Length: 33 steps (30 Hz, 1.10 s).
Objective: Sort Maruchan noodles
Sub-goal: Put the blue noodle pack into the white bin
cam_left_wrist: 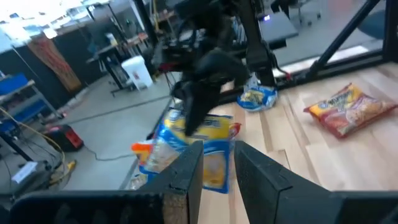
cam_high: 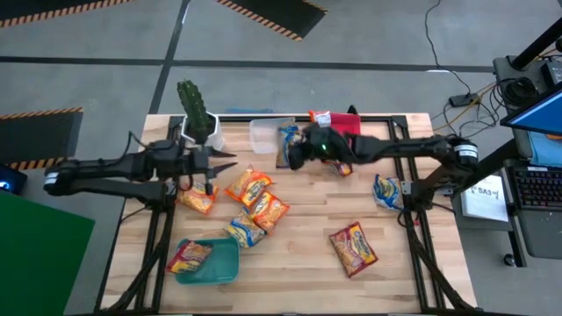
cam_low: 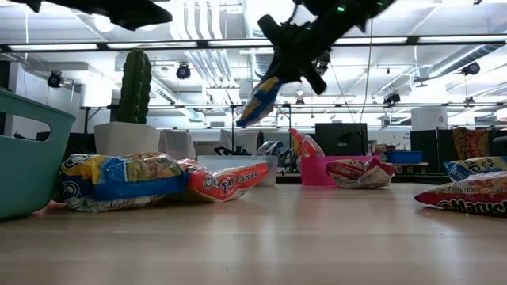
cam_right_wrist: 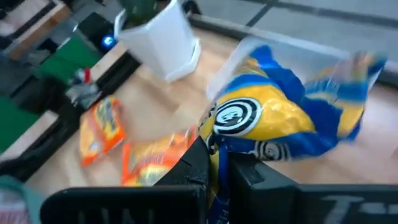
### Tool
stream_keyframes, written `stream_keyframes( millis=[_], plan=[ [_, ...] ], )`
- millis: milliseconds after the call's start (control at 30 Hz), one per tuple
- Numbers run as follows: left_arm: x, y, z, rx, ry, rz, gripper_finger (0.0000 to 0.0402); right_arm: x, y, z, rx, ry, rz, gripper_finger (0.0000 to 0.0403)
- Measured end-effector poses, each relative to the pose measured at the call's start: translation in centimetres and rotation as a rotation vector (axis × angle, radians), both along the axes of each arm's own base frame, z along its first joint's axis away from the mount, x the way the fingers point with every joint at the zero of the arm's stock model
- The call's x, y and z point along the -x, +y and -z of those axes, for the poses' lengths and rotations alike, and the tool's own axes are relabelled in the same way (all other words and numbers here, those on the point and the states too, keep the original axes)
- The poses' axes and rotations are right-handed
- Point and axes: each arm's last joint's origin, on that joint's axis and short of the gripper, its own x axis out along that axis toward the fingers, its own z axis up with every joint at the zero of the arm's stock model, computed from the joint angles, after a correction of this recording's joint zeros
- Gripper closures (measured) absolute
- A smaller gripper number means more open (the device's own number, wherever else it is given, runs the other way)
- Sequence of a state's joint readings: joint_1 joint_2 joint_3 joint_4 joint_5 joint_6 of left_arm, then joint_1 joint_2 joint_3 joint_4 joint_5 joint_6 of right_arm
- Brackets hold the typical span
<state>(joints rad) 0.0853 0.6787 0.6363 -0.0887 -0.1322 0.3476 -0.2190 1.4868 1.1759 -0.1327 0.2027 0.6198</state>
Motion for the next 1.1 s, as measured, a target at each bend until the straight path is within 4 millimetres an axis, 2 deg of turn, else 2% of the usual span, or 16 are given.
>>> stream_keyframes(
  millis=[167, 400, 567, 733, 900, 1100],
  plan=[
    [1.2, -0.1, 0.2, -0.012, -0.034, 0.001, 0.0326, -1.4, -3.4, -2.3, 0.019, 0.071, 0.021, 0.0391],
    [1.7, -0.1, 0.1, -0.014, -0.055, 0.001, 0.0326, -4.0, -8.5, -2.5, -0.042, 0.119, -0.017, 0.0391],
    [1.6, -0.1, 0.0, -0.014, -0.054, 0.001, 0.0326, -6.4, -11.7, -1.1, -0.090, 0.132, -0.056, 0.0391],
    [1.7, -0.1, 0.0, -0.014, -0.056, 0.001, 0.0326, -8.8, -13.7, 1.2, -0.128, 0.212, -0.094, 0.0391],
    [1.7, -0.1, 0.0, -0.015, -0.056, 0.001, 0.0326, -10.9, -14.8, 2.8, -0.134, 0.286, -0.128, 0.0391],
    [1.7, -0.1, 0.0, -0.015, -0.056, 0.001, 0.0326, -12.3, -15.5, 4.0, -0.171, 0.359, -0.132, 0.0391]
  ],
)
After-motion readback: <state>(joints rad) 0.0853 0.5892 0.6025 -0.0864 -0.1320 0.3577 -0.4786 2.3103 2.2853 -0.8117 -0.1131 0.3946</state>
